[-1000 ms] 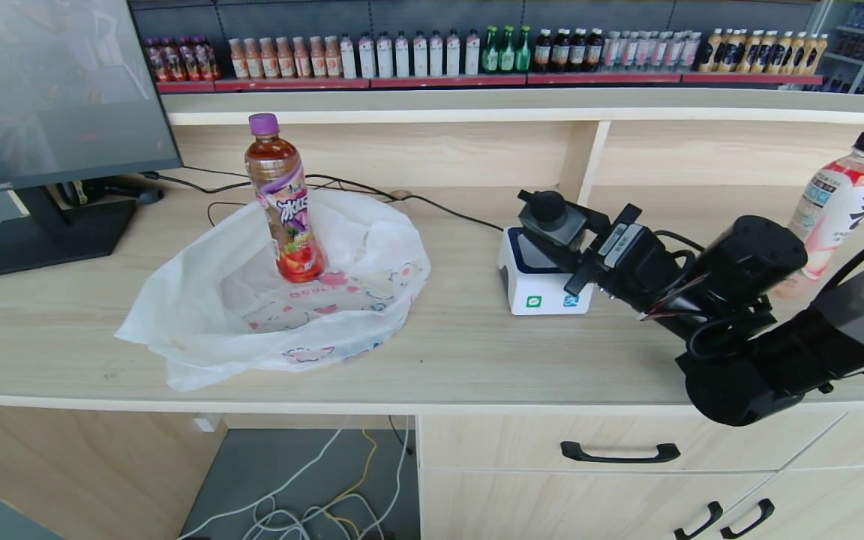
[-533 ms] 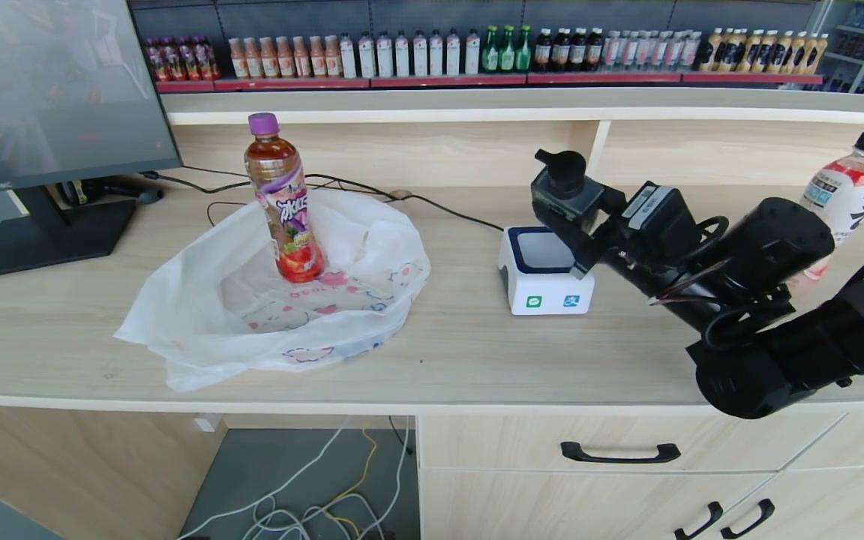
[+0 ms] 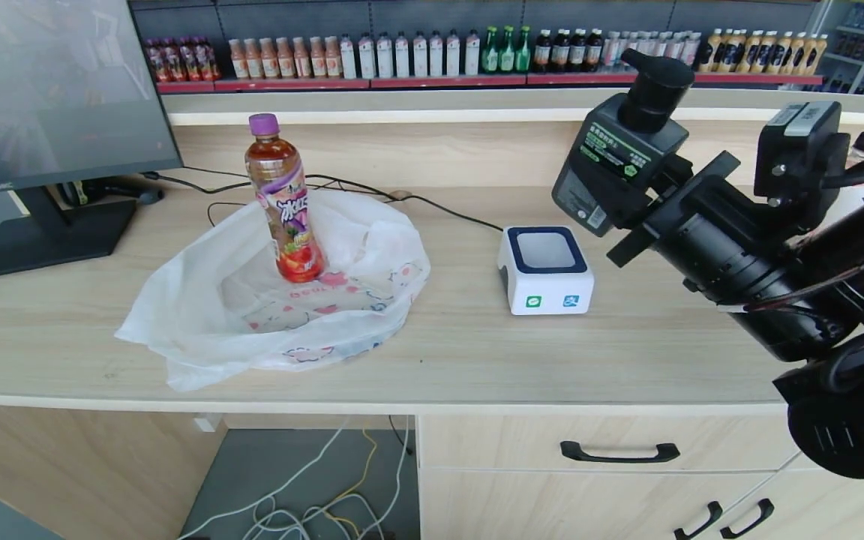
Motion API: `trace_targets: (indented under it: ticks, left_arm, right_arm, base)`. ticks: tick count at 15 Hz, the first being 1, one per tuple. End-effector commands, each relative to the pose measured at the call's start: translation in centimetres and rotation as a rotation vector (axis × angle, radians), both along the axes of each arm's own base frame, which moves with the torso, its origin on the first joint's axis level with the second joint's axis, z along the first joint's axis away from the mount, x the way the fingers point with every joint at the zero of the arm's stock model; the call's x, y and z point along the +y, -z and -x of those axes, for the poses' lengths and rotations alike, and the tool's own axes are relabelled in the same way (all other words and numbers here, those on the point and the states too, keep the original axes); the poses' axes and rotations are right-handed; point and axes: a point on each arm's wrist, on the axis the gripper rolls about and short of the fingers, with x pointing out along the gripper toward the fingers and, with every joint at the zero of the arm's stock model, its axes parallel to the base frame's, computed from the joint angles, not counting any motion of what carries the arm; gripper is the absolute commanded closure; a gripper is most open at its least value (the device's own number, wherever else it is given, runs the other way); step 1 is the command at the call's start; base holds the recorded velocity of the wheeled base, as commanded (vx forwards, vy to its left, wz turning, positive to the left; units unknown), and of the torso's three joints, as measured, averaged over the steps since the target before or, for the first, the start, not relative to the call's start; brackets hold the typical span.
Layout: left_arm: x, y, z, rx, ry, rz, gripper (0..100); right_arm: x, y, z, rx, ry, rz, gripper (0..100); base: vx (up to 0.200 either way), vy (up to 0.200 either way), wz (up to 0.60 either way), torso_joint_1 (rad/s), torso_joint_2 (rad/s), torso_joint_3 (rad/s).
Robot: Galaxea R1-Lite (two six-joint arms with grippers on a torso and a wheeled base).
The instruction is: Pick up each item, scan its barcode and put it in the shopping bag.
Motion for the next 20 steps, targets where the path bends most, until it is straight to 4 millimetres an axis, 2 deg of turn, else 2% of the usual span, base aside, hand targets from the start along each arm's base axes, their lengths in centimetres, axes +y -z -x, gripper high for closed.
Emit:
trace_targets:
  ticks: [1,3,5,7,10,20]
  left_arm:
    - [0.0,0.0,0.0,0.000,-0.001,0.000,0]
    - [0.0,0.0,0.0,0.000,-0.001,0.000,0]
    - [0.0,0.0,0.0,0.000,0.001,0.000,0]
    - [0.0,0.0,0.0,0.000,-0.001,0.000,0]
    - [0.0,0.0,0.0,0.000,-0.001,0.000,0]
    - [0.0,0.0,0.0,0.000,-0.001,0.000,0]
  right_arm:
    - [-1.1,0.2,2.3,0.057,-0.030,-0.028,100]
    - [-1.4,0.6,2.8,0.103,-0.049,-0.048,100]
    - [-2.2,1.4,2.9,0.179,0.016,-0.112,100]
    - [-2.5,0.7,2.6,0.197,0.111,-0.219,100]
    - [-2.4,0.7,2.1,0.217,0.162,-0.282,100]
    - [-3.0,1.4,1.7,0.247,0.178,-0.282,100]
  base:
    - [0.000,0.000,0.00,0.000,0.00,0.000]
    - [0.000,0.000,0.00,0.000,0.00,0.000]
    - [0.000,0.000,0.00,0.000,0.00,0.000]
    - [0.000,0.000,0.00,0.000,0.00,0.000]
    - [0.000,0.000,0.00,0.000,0.00,0.000]
    - [0.000,0.200,0.00,0.003,0.00,0.003]
